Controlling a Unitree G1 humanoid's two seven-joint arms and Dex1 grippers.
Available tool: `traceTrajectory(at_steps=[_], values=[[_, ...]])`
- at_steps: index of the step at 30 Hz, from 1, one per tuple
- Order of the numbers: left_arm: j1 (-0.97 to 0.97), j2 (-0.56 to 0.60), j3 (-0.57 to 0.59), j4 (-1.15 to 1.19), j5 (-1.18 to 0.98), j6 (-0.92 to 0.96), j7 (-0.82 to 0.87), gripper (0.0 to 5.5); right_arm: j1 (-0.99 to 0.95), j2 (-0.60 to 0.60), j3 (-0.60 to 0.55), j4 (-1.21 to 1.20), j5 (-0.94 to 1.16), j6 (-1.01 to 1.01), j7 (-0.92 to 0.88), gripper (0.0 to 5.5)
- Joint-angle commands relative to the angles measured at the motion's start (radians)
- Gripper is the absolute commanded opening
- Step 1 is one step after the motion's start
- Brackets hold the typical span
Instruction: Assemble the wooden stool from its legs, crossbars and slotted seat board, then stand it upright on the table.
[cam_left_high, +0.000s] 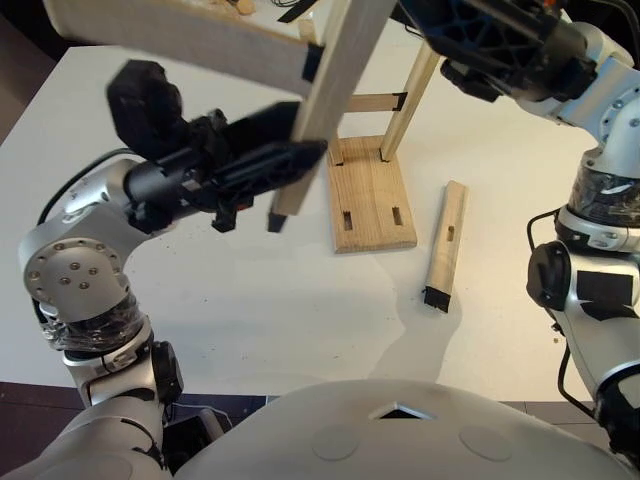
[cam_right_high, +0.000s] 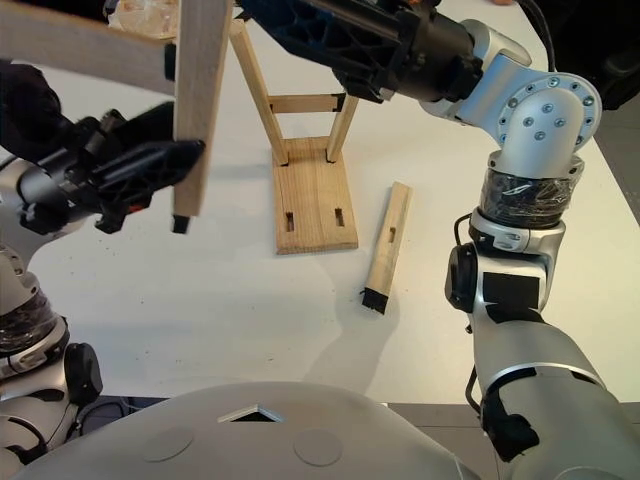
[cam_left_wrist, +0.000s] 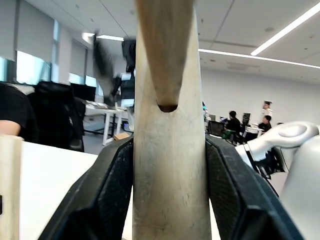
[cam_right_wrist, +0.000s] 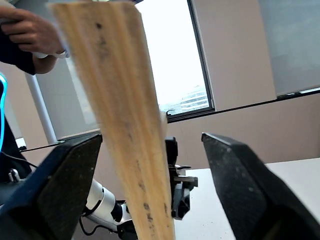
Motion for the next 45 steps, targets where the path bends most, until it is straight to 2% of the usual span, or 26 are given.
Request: traceTrajectory(at_steps=[1, 16, 27, 35, 41, 42, 45], values=[[-0.008, 0.031, -0.033, 0.014, 0.007, -0.024, -0.020, 2.02, 0.032, -0.028, 0.019, -0.051, -0.002, 0.010, 0.037, 3.67], [0.043, 0.098, -0.180, -0.013, 0.182, -0.124, -0.087, 2.02, 0.124, -0.025, 0.113, -0.155, -0.114, -0.072, 0.049, 3.67], [0.058, 0.113, -0.183, 0.006, 0.218, -0.157, -0.087, 2.02, 0.155, -0.057, 0.135, -0.164, -0.181, -0.126, 0.093, 2.16], [0.062, 0.119, -0.205, -0.004, 0.245, -0.179, -0.099, 2.02, 0.168, -0.079, 0.165, -0.161, -0.243, -0.181, 0.131, 2.09], [0.043, 0.099, -0.226, 0.026, 0.290, -0.182, -0.037, 2.02, 0.180, -0.076, 0.161, -0.147, -0.254, -0.195, 0.123, 2.04], [0.048, 0.098, -0.234, 0.025, 0.293, -0.179, -0.034, 2.38, 0.179, -0.074, 0.160, -0.142, -0.257, -0.198, 0.119, 2.04], [0.081, 0.105, -0.276, 0.032, 0.360, -0.208, -0.035, 2.74, 0.176, -0.071, 0.156, -0.122, -0.272, -0.213, 0.115, 2.04]])
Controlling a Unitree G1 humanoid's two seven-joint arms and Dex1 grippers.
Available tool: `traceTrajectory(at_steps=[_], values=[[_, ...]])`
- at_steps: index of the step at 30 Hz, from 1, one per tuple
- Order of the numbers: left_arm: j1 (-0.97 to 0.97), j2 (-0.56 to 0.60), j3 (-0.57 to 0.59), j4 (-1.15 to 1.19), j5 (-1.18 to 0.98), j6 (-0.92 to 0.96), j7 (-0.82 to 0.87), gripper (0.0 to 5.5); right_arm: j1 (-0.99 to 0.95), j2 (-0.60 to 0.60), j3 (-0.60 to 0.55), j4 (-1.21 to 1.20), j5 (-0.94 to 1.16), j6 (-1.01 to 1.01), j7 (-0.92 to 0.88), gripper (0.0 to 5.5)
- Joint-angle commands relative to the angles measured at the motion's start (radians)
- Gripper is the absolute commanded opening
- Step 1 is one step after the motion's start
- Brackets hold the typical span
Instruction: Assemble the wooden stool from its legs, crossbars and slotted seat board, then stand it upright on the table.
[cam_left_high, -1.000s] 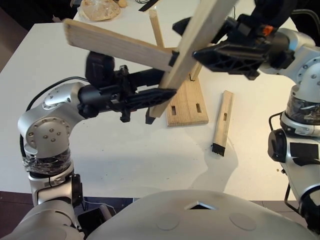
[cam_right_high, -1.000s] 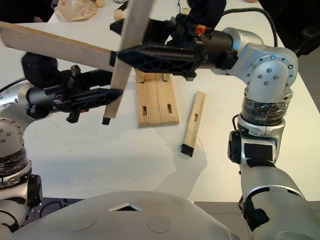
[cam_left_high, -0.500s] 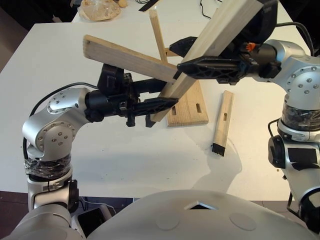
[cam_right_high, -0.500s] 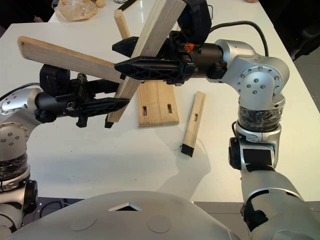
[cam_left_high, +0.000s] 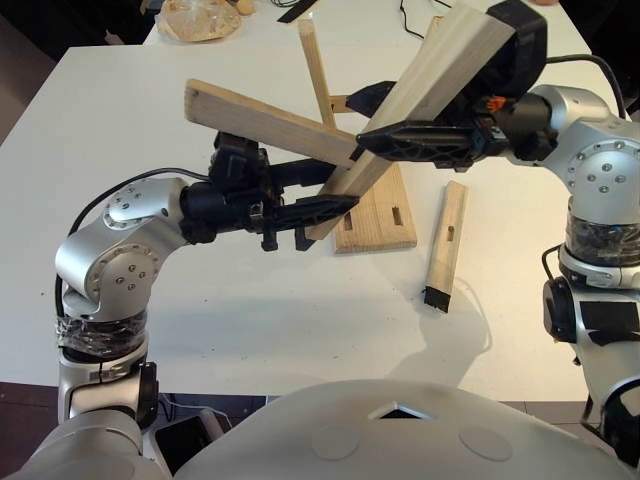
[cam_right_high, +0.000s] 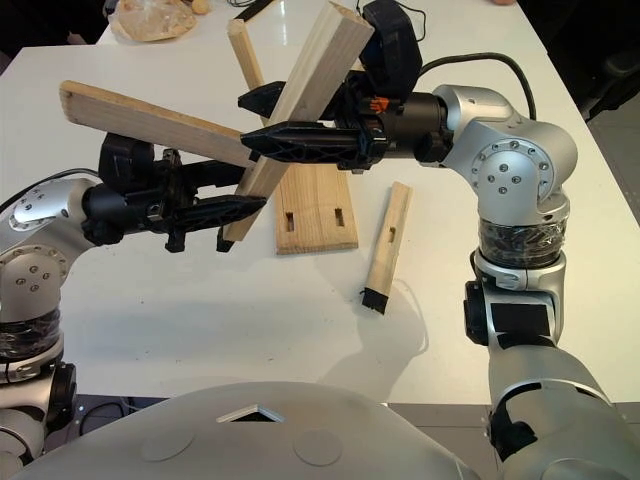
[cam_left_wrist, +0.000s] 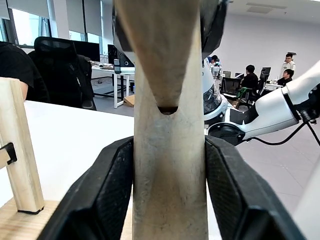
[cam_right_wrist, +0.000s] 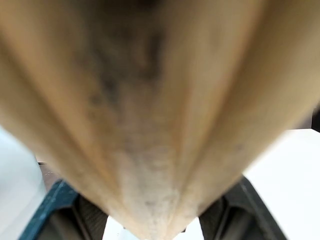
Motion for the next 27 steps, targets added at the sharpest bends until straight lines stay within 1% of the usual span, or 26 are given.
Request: traceTrajectory(at_steps=[1, 2, 6, 9, 11, 13, 15, 17, 21, 24, 27], values=[[0.024, 0.011, -0.054, 0.016, 0.110, -0.048, 0.016, 2.91, -0.003, -0.006, -0.002, 0.020, -0.027, -0.016, -0.002, 2.04], [0.029, 0.013, -0.066, 0.030, 0.145, -0.066, 0.019, 3.04, 0.001, -0.010, -0.006, 0.022, -0.035, -0.021, 0.001, 2.04], [0.074, 0.038, -0.107, 0.073, 0.269, -0.142, -0.001, 3.08, 0.015, -0.026, -0.034, 0.045, -0.068, -0.047, -0.013, 2.03], [0.145, 0.055, -0.106, 0.123, 0.344, -0.197, -0.001, 3.08, -0.009, -0.058, -0.027, 0.112, -0.179, -0.145, -0.003, 2.03], [0.188, 0.042, -0.088, 0.181, 0.376, -0.233, 0.015, 3.08, -0.026, -0.103, 0.017, 0.176, -0.300, -0.260, 0.045, 2.03], [0.206, -0.036, -0.029, 0.264, 0.364, -0.255, 0.095, 3.08, -0.041, -0.134, 0.051, 0.255, -0.388, -0.354, 0.111, 2.03], [0.216, -0.142, 0.036, 0.319, 0.332, -0.285, 0.200, 3.08, -0.059, -0.156, 0.084, 0.320, -0.462, -0.436, 0.172, 2.03], [0.233, -0.241, 0.067, 0.310, 0.299, -0.315, 0.281, 3.08, -0.068, -0.180, 0.108, 0.359, -0.513, -0.492, 0.232, 2.03], [0.250, -0.390, 0.099, 0.271, 0.243, -0.361, 0.387, 3.08, -0.077, -0.211, 0.138, 0.421, -0.574, -0.563, 0.328, 2.02], [0.245, -0.467, 0.135, 0.261, 0.197, -0.388, 0.448, 3.08, -0.072, -0.219, 0.145, 0.430, -0.586, -0.563, 0.372, 2.02], [0.237, -0.488, 0.159, 0.267, 0.176, -0.396, 0.477, 3.08, -0.047, -0.208, 0.142, 0.426, -0.582, -0.544, 0.377, 2.02]])
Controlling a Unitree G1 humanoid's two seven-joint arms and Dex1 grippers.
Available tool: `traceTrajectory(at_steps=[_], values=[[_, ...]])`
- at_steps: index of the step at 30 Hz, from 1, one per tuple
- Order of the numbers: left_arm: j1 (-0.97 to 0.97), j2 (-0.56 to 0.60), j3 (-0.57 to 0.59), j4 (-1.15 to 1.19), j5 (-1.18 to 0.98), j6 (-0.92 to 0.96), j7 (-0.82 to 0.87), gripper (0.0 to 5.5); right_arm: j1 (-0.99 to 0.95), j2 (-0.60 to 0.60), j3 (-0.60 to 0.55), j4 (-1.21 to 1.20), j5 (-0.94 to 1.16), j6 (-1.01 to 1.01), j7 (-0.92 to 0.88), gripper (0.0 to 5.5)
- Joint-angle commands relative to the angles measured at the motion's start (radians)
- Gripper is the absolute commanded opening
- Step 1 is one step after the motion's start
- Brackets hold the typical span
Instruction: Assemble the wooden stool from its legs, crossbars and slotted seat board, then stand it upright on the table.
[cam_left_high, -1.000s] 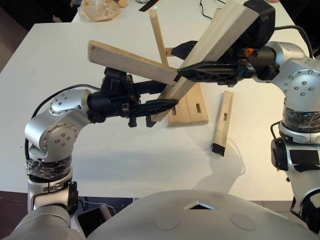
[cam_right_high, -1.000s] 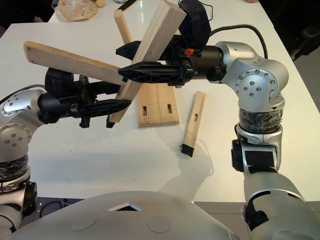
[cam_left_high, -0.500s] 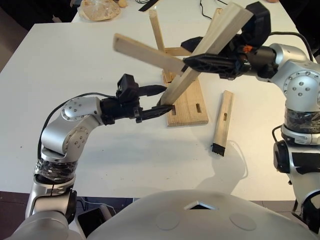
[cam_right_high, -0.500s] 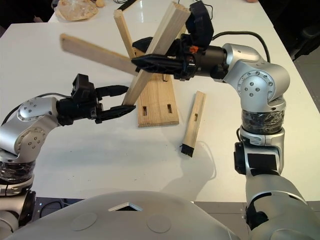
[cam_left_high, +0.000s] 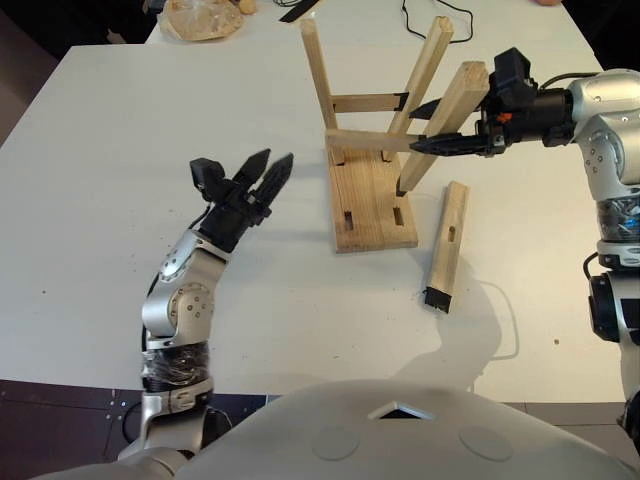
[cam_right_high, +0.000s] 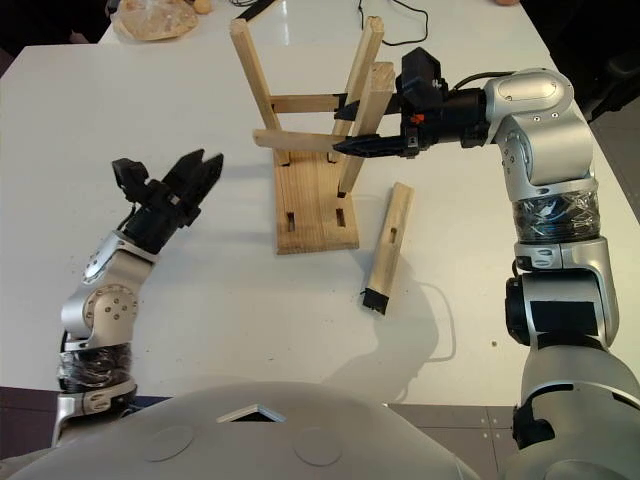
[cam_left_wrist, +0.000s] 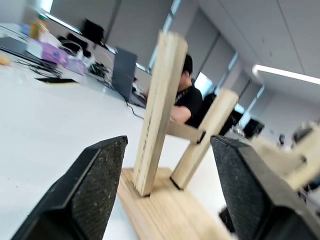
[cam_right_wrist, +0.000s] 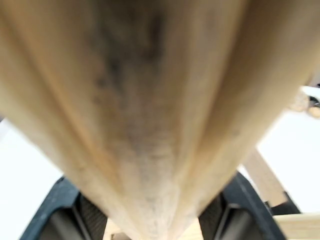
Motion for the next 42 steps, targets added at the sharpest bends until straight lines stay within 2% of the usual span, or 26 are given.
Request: traceTrajectory(at_steps=[1, 16, 22, 32, 42], values=[[-0.013, -0.021, 0.041, 0.003, -0.031, -0.012, 0.041, 3.08, 0.012, 0.003, 0.000, -0.009, -0.005, 0.008, 0.010, 2.02], [-0.030, -0.009, 0.067, 0.048, -0.040, -0.004, 0.034, 3.08, 0.186, -0.021, 0.020, -0.142, 0.032, 0.058, 0.034, 2.02], [-0.044, -0.007, 0.067, 0.065, -0.035, -0.005, 0.032, 3.08, 0.196, 0.002, 0.027, -0.044, -0.006, 0.033, -0.016, 2.02], [-0.064, -0.007, 0.044, 0.086, -0.021, 0.001, 0.022, 3.08, 0.270, 0.038, 0.197, 0.161, -0.203, -0.137, -0.094, 2.01], [-0.066, -0.030, 0.002, 0.097, 0.003, -0.018, 0.028, 3.08, 0.126, 0.087, 0.324, 0.322, -0.257, -0.152, -0.093, 2.01]])
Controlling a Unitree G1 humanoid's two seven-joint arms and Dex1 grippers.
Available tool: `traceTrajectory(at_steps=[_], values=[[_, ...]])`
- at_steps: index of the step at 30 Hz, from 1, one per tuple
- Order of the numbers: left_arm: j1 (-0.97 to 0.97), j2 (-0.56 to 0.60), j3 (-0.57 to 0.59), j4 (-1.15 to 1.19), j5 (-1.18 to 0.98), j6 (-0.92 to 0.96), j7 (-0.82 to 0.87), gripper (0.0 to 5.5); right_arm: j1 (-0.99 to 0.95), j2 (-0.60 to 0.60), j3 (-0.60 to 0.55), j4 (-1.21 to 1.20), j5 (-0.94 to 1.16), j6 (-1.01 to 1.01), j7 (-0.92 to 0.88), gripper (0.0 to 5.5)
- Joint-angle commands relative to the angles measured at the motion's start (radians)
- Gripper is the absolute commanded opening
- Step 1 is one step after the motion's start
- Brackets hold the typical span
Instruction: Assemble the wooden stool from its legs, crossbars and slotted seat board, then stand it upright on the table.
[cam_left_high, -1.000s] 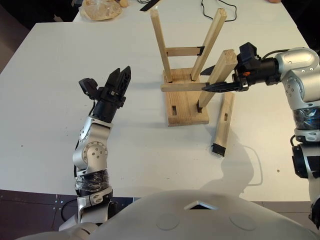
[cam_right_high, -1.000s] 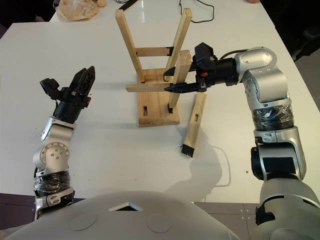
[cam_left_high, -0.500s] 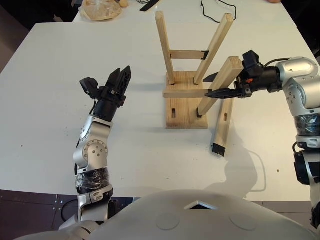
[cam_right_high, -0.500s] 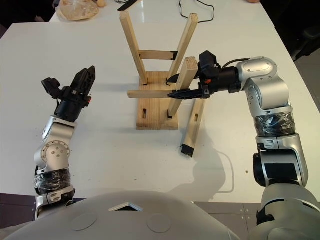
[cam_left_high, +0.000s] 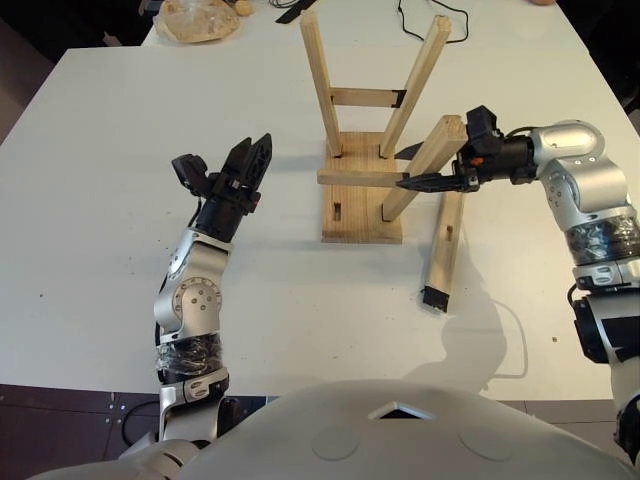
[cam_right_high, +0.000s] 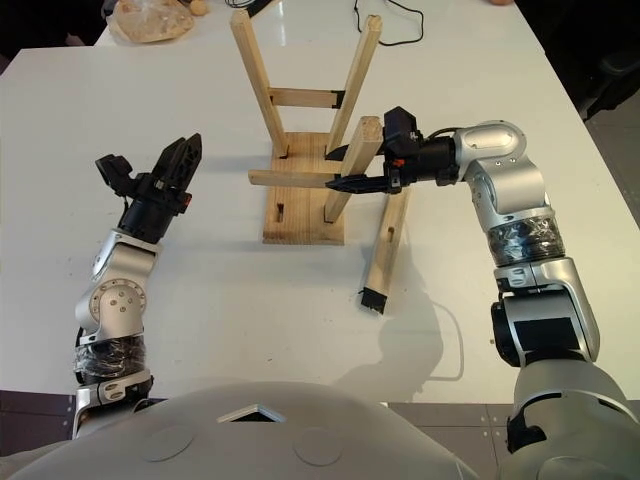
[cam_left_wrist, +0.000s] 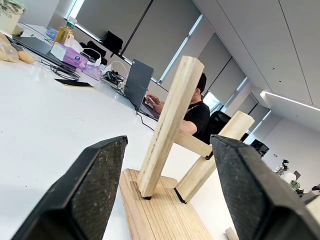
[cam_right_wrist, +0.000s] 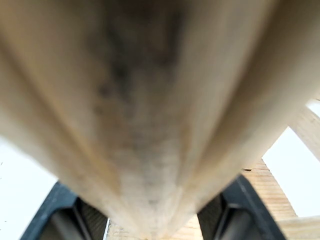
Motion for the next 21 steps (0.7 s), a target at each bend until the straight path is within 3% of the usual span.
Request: traceTrajectory(at_steps=[1, 5, 7, 14, 17, 21], values=[[-0.024, -0.011, -0.026, 0.021, 0.032, -0.013, 0.001, 3.08, 0.025, 0.029, 0.216, 0.203, -0.299, 0.036, -0.043, 2.01], [-0.022, -0.010, -0.025, 0.024, 0.031, -0.015, -0.002, 3.08, 0.014, 0.045, 0.169, 0.236, -0.257, -0.032, -0.087, 2.01], [-0.008, -0.006, -0.021, 0.018, 0.019, -0.005, -0.003, 3.08, 0.032, 0.027, 0.102, 0.185, -0.186, -0.041, -0.101, 2.41], [0.050, 0.040, 0.054, 0.042, 0.018, -0.014, 0.010, 3.08, 0.319, -0.092, -0.074, -0.255, -0.109, 0.109, -0.205, 3.30], [0.065, 0.043, 0.073, 0.043, 0.018, -0.016, 0.018, 3.08, 0.505, -0.124, -0.095, -0.449, -0.133, 0.150, -0.293, 3.30], [0.065, 0.017, 0.067, 0.055, 0.028, -0.026, 0.032, 3.08, 0.648, -0.110, -0.023, -0.611, -0.263, 0.133, -0.409, 3.30]])
